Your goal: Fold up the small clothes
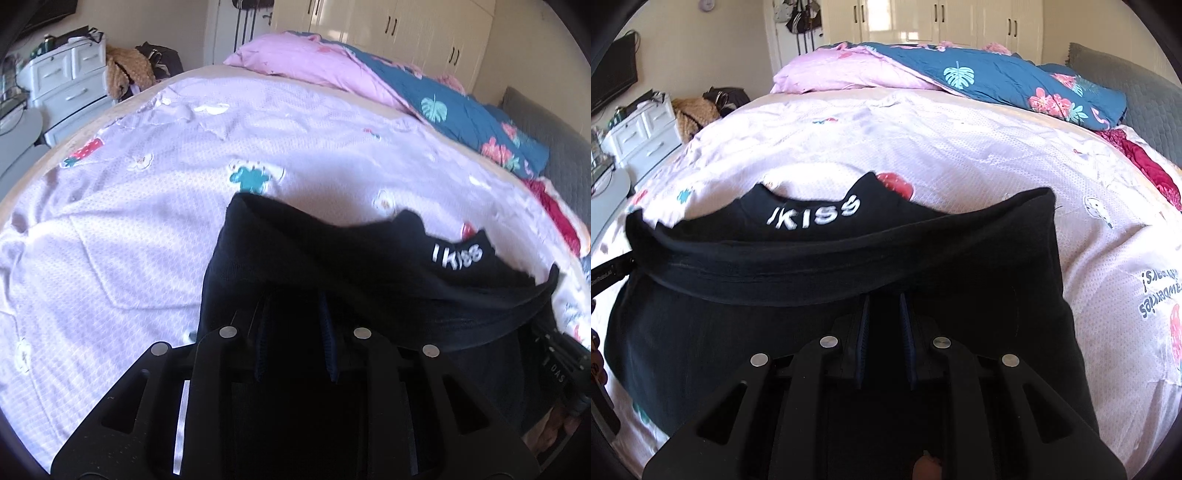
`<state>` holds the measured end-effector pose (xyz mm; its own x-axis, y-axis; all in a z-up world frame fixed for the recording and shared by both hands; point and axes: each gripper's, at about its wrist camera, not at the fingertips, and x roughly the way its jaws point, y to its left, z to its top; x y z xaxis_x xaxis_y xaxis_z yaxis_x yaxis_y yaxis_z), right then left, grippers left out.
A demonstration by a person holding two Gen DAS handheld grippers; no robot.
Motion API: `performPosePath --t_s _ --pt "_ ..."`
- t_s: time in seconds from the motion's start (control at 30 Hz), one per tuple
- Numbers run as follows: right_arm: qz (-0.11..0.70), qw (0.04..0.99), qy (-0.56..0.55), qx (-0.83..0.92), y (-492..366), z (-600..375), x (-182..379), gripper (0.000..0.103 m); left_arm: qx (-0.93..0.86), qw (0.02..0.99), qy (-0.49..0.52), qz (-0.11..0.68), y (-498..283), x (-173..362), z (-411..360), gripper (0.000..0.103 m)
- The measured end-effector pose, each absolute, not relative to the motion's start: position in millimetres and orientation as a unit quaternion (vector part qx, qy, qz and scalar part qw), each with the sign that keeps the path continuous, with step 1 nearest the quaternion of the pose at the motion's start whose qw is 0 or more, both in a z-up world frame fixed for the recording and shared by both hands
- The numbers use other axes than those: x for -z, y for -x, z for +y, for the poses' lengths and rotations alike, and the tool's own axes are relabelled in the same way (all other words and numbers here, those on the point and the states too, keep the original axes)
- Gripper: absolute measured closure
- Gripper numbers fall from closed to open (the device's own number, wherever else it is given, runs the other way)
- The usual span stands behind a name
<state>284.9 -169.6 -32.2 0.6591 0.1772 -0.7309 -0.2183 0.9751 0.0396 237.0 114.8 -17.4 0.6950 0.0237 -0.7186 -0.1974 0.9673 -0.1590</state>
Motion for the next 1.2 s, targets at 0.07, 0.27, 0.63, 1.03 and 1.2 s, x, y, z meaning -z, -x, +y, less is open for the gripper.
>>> performPosePath --t_s 0.07,0.27,0.63,1.03,1.2 --pt "0.396 0.912 0.018 -0.105 -290.5 -172.6 30.5 0.087 -0.059 0.918 0.123 0.372 -239.4 11.0 119.7 0.081" --pt "0.392 0.916 -0.012 -0.087 -306.2 -190.7 25.9 0.087 -0.067 0.923 0.144 0.349 -239.8 -3.9 140.0 0.074" --pt "0.421 0.906 -0.003 -0.033 -323.4 -253.3 24.3 0.039 -0.083 0.890 0.183 0.409 -250.8 24.4 171.9 0.050" --pt "0.396 0.910 -0.106 -0.059 -318.3 -280.3 19.2 0.097 -0.066 0.913 0.173 0.364 -243.0 -0.1 168.6 0.099" --pt "0.341 0.929 -0.126 -0.065 -305.4 -291.7 -10.4 0.097 -0.057 0.929 0.171 0.324 -236.1 -25.2 166.4 0.099"
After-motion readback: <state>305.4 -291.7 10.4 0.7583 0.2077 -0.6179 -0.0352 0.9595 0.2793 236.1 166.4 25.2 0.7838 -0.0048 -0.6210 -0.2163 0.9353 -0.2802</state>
